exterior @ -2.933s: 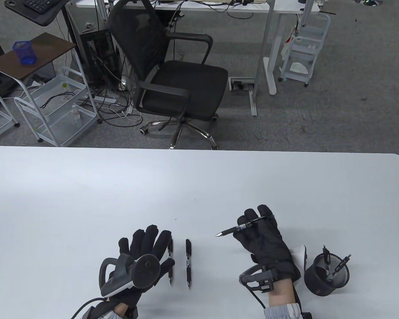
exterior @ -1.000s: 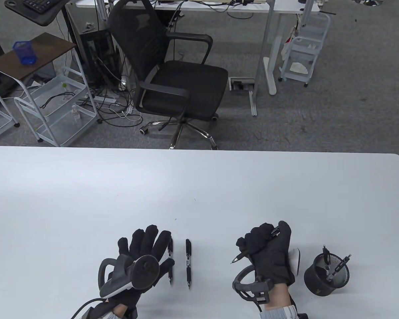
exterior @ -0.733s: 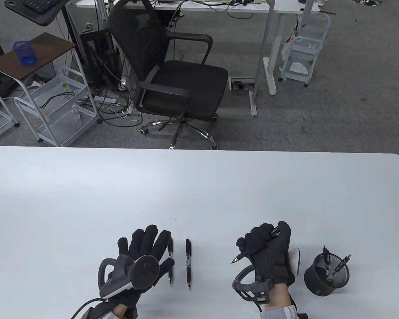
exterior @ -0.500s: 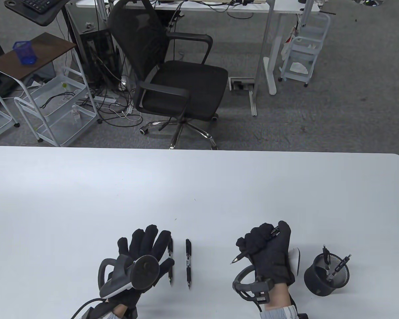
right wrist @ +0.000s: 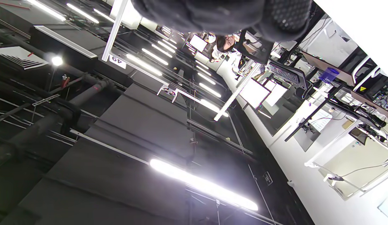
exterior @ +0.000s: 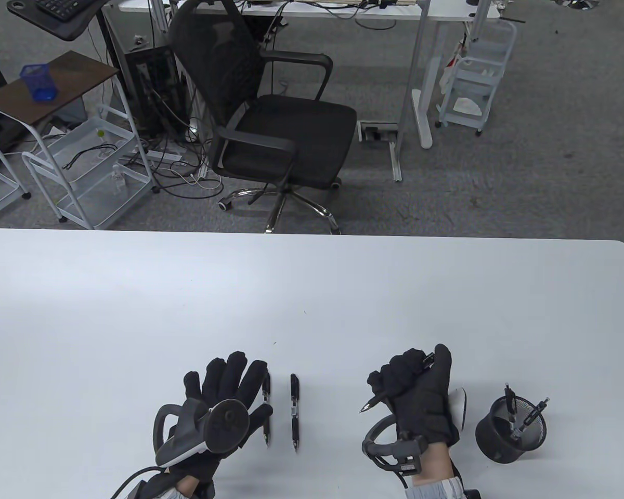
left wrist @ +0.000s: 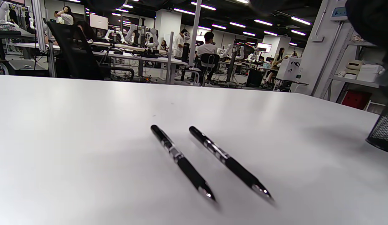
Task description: Press to open click pens
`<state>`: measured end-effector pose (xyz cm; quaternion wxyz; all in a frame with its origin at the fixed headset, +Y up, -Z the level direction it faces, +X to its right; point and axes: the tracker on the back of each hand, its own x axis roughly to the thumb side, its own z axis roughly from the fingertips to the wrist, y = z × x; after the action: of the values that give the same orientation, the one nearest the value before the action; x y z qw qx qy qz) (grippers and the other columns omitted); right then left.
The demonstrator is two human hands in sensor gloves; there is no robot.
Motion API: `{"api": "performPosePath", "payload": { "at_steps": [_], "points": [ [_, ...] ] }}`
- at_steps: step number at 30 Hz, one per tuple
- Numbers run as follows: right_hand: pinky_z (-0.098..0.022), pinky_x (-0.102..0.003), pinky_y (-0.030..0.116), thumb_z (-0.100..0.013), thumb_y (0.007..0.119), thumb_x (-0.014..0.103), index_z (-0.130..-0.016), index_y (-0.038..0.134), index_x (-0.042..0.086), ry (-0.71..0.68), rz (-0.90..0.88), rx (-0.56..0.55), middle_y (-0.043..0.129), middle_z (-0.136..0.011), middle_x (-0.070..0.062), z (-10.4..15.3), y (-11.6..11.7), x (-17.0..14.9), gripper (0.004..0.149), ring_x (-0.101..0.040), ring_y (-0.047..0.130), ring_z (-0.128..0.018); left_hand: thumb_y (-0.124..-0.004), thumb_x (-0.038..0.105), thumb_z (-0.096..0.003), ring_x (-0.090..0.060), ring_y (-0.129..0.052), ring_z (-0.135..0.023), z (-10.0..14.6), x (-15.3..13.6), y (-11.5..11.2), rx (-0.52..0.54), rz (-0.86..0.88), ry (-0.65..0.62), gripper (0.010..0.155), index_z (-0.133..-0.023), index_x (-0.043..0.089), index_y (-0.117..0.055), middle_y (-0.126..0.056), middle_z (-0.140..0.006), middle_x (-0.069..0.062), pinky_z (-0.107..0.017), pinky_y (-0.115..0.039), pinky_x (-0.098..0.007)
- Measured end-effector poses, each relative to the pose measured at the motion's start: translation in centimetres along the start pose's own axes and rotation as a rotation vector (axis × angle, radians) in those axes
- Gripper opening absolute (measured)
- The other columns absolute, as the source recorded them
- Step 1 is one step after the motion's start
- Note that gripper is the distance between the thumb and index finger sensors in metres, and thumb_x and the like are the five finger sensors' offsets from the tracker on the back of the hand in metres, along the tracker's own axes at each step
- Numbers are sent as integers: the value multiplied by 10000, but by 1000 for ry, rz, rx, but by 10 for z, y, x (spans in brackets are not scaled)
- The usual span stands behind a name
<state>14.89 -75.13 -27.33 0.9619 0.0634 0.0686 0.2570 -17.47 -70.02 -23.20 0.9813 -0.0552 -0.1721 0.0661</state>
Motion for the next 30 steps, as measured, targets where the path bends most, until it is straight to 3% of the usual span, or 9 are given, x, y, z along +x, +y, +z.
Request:
{"api": "performPosePath", "payload": {
  "at_steps": [6, 10, 13, 15, 18, 24, 27, 30],
  "points": [
    [-595, -467, 716, -675, 264, 603, -778, 669, 180, -5, 2, 14, 813, -601, 3, 0, 0, 0, 594, -188, 839, -457, -521, 581, -703, -594, -373, -1166, 0, 0, 0, -1, -1, 0, 698, -1262, 275, -239, -247, -1322, -215, -755, -309, -815],
    [-672, -528, 635, -679, 263, 578, -901, 586, 124, -20, 2, 38, 764, -735, -63, -2, 2, 1, 600, -249, 806, -582, -520, 581, -703, -596, -372, -1166, 0, 1, 0, -2, -2, -1, 697, -1262, 275, -239, -247, -1322, -216, -756, -309, -814],
    [-754, -625, 443, -723, 307, 480, -1067, 317, 42, -18, 58, 52, 558, -951, -171, -3, 5, 3, 557, -360, 655, -790, -520, 581, -703, -594, -371, -1167, 0, 1, 0, -2, -1, -1, 698, -1263, 274, -237, -250, -1321, -217, -755, -309, -814],
    [-756, -657, 372, -730, 302, 396, -1075, 137, 4, -22, 137, 54, 404, -1024, -213, -4, 6, 5, 547, -395, 566, -858, -521, 581, -703, -596, -372, -1166, 0, 1, 0, -2, -1, -1, 698, -1262, 274, -238, -248, -1322, -215, -755, -310, -814],
    [-740, -680, 328, -707, 299, 277, -1035, 30, -22, -16, 168, 42, 311, -1032, -249, -5, 7, 7, 519, -432, 506, -885, -522, 581, -702, -594, -371, -1167, 0, 1, 0, -2, -1, 0, 700, -1262, 273, -239, -249, -1321, -218, -754, -309, -815],
    [-721, -712, 293, -705, 357, 179, -1060, 188, -16, -16, 263, 54, 334, -1060, -299, -7, 10, 12, 439, -521, 472, -920, -521, 580, -703, -595, -373, -1166, 0, 1, -1, -4, -2, -1, 698, -1261, 275, -233, -248, -1321, -216, -755, -310, -815],
    [-700, -738, 236, -713, 431, 144, -1100, 317, -29, -30, 344, 40, 203, -1108, -386, -7, 12, 16, 439, -604, 334, -966, -521, 581, -703, -595, -371, -1166, 0, 1, -1, -3, -2, -1, 701, -1261, 275, -225, -247, -1321, -218, -755, -309, -814],
    [-639, -774, 163, -720, 497, 152, -1133, 430, 9, -7, 467, 33, 113, -1108, -390, -7, 13, 19, 443, -637, 136, -928, -519, 582, -703, -595, -371, -1167, 0, 1, -1, -3, -3, -1, 701, -1261, 277, -223, -245, -1321, -219, -755, -309, -815]
  ]
}}
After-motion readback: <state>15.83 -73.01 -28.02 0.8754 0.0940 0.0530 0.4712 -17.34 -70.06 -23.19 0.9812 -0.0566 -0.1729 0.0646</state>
